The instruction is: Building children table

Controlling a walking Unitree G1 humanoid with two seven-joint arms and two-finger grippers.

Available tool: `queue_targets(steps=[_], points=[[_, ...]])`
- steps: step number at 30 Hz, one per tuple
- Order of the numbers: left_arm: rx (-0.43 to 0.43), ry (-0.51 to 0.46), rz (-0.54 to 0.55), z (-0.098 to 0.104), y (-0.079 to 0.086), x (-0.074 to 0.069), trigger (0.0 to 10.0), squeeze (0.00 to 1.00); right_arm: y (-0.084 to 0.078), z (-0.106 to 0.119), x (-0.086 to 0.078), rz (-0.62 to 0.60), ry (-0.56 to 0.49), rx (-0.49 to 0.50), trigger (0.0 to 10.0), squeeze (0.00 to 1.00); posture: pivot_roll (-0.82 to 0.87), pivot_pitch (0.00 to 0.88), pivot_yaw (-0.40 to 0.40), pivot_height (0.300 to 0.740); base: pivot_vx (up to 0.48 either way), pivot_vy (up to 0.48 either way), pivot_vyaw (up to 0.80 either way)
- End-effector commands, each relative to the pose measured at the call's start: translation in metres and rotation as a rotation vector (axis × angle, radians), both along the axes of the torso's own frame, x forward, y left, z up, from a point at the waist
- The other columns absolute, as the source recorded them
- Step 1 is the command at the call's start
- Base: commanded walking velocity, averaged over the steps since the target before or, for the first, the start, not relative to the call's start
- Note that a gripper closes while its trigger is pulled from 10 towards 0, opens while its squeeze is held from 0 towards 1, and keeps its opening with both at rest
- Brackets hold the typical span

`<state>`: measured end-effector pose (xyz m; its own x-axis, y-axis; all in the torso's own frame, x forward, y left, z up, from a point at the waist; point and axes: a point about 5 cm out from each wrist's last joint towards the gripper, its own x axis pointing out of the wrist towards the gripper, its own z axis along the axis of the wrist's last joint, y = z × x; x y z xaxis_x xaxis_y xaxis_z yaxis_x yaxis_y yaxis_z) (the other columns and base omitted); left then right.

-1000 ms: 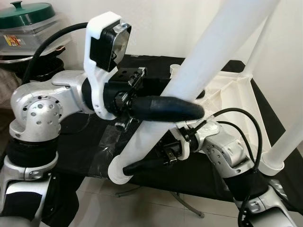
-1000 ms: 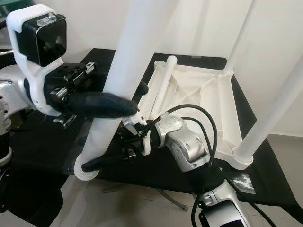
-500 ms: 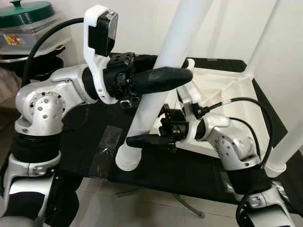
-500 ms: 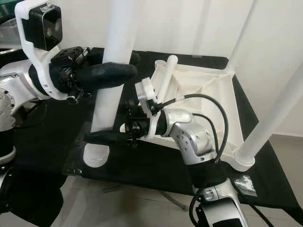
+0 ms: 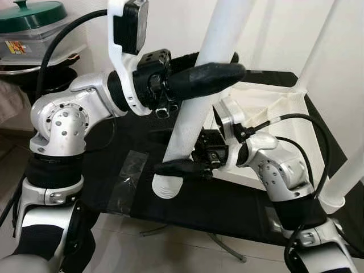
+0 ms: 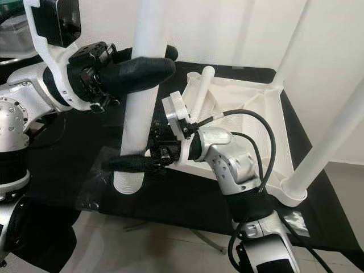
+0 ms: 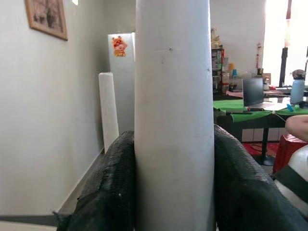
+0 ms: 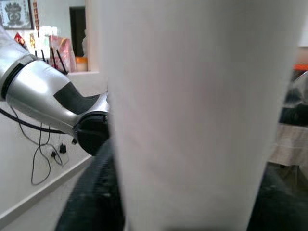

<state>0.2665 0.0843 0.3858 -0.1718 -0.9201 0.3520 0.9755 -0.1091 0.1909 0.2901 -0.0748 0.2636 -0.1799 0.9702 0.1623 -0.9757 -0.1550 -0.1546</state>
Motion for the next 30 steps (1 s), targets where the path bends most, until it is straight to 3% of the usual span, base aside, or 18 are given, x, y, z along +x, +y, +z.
queue_targets(steps=[1,6,9,10,11,12,16,21,22,23,24,25,26,27,28,29,30], points=[[-0.029,-0.028,0.000,0.010,0.000,-0.003,0.0,0.00,0.002,0.006,0.000,0.015,-0.020,0.013,0.0,0.00,0.03,0.036,0.010,0.740,0.000,0.000,0.00],[-0.038,-0.034,-0.004,0.022,-0.004,-0.006,0.0,0.00,0.002,0.006,0.000,0.014,-0.019,0.016,0.0,0.00,0.03,0.038,0.009,0.740,0.000,0.000,0.00],[-0.044,-0.032,-0.020,0.036,-0.009,-0.018,0.0,0.00,0.000,0.006,0.002,-0.004,-0.019,0.017,0.0,0.00,0.02,0.042,0.011,0.740,0.000,0.000,0.00],[-0.044,-0.025,0.001,0.038,-0.009,-0.021,3.1,0.71,-0.001,0.006,0.002,-0.016,-0.018,0.019,0.0,0.00,0.02,0.043,0.010,0.740,0.000,0.000,0.00],[-0.044,-0.025,0.001,0.038,-0.009,-0.021,3.1,0.71,-0.001,0.006,0.002,-0.016,-0.018,0.019,0.0,0.00,0.02,0.043,0.010,0.740,0.000,0.000,0.00],[-0.041,-0.009,0.042,0.040,-0.007,-0.023,10.0,1.00,-0.003,0.007,0.005,-0.055,-0.016,0.034,0.0,0.00,0.02,0.046,0.012,0.740,0.000,0.000,0.00],[-0.054,-0.006,0.135,0.041,0.001,-0.024,10.0,1.00,-0.008,0.009,0.012,-0.136,-0.012,0.064,0.0,0.00,0.02,0.047,0.011,0.740,0.000,0.000,0.00],[-0.107,0.049,0.474,0.033,0.048,-0.015,10.0,1.00,-0.026,0.009,0.031,-0.368,0.020,0.113,0.0,0.00,0.01,0.060,0.010,0.740,0.000,0.000,0.00],[-0.107,0.049,0.474,0.033,0.048,-0.015,10.0,1.00,-0.026,0.009,0.031,-0.368,0.020,0.113,0.0,0.00,0.01,0.060,0.010,0.740,0.000,0.000,0.00],[-0.112,0.060,0.575,0.029,0.061,-0.013,10.0,1.00,-0.029,0.009,0.034,-0.409,0.030,0.119,0.0,0.00,0.01,0.061,0.009,0.740,0.000,0.000,0.00],[-0.112,0.060,0.575,0.029,0.061,-0.013,10.0,1.00,-0.029,0.009,0.034,-0.409,0.030,0.119,0.0,0.00,0.01,0.061,0.009,0.740,0.000,0.000,0.00],[-0.125,0.090,0.717,0.023,0.078,-0.012,10.0,1.00,-0.034,0.007,0.037,-0.461,0.042,0.125,0.0,0.00,0.01,0.066,0.007,0.740,0.000,0.000,0.00],[-0.127,0.153,0.892,-0.006,0.102,0.009,10.0,1.00,-0.037,0.006,0.038,-0.496,0.051,0.133,0.0,0.00,0.01,0.072,0.003,0.740,0.000,0.000,0.00],[-0.127,0.153,0.892,-0.006,0.102,0.009,10.0,1.00,-0.037,0.006,0.038,-0.496,0.051,0.133,0.0,0.00,0.01,0.072,0.003,0.740,0.000,0.000,0.00],[-0.083,0.230,1.096,-0.044,0.127,0.027,10.0,1.00,-0.040,0.005,0.039,-0.537,0.063,0.138,0.0,0.00,0.01,0.077,-0.001,0.740,0.000,0.000,0.00],[-0.083,0.230,1.096,-0.044,0.127,0.027,10.0,1.00,-0.040,0.005,0.039,-0.537,0.063,0.138,0.0,0.00,0.01,0.077,-0.001,0.740,0.000,0.000,0.00],[-0.005,0.259,1.260,-0.079,0.146,0.032,10.0,0.36,-0.038,0.002,0.038,-0.571,0.061,0.125,0.0,0.00,0.01,0.080,-0.005,0.740,0.000,0.000,0.00]])
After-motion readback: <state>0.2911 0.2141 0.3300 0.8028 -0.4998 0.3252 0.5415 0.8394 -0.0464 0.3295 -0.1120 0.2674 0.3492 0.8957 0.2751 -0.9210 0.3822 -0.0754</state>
